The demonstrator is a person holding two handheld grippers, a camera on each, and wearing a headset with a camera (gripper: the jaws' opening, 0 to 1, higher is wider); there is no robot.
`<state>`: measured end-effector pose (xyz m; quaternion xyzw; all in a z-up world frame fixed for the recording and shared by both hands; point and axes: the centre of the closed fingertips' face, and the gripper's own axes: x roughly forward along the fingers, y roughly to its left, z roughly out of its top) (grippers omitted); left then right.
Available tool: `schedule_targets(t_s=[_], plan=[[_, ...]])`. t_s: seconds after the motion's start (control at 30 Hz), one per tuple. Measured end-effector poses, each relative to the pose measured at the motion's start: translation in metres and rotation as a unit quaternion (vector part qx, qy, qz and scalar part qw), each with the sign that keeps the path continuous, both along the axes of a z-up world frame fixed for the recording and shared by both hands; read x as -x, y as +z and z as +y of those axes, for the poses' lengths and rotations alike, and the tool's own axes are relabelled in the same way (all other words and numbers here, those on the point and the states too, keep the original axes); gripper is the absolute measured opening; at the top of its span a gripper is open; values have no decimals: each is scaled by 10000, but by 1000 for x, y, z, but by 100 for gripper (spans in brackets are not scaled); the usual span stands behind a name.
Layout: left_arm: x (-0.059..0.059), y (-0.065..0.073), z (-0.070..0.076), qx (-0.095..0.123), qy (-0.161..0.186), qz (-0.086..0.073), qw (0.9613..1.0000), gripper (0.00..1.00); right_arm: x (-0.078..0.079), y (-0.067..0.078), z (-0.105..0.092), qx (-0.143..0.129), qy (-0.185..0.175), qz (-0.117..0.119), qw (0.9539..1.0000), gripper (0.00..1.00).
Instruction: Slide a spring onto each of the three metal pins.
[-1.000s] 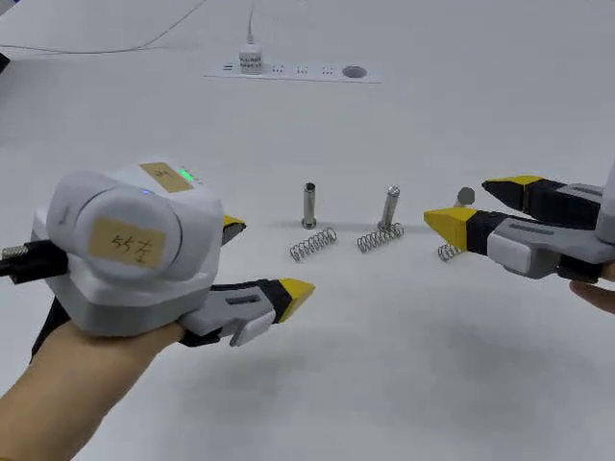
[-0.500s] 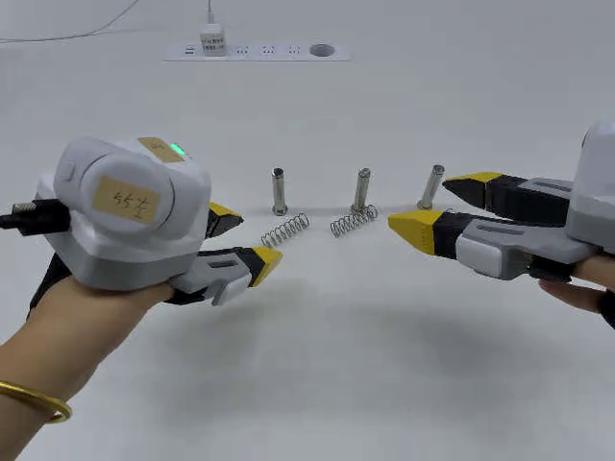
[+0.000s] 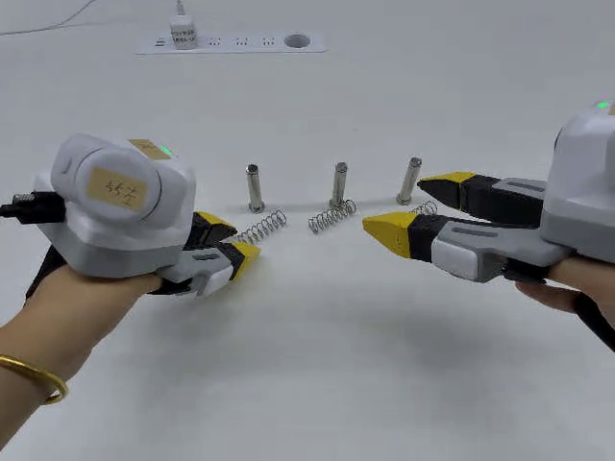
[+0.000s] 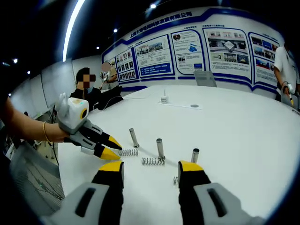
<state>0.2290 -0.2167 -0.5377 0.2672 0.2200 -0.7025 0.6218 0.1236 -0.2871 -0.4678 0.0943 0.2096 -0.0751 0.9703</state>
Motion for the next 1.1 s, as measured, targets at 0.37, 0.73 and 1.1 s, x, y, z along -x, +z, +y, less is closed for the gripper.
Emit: schedule_targets(t_s=[0.37, 0.73, 1.1], plan=[[0, -2, -5, 7, -48, 45, 10000, 15, 1, -4, 1, -64, -45, 39, 10000, 47], [2, -2, -4, 22, -101, -92, 9999, 11, 4, -6, 2, -145, -121, 50, 9998, 47], [10, 7, 8, 145, 42, 84, 9999, 9, 3, 2, 2, -148, -173, -31, 9997, 47]])
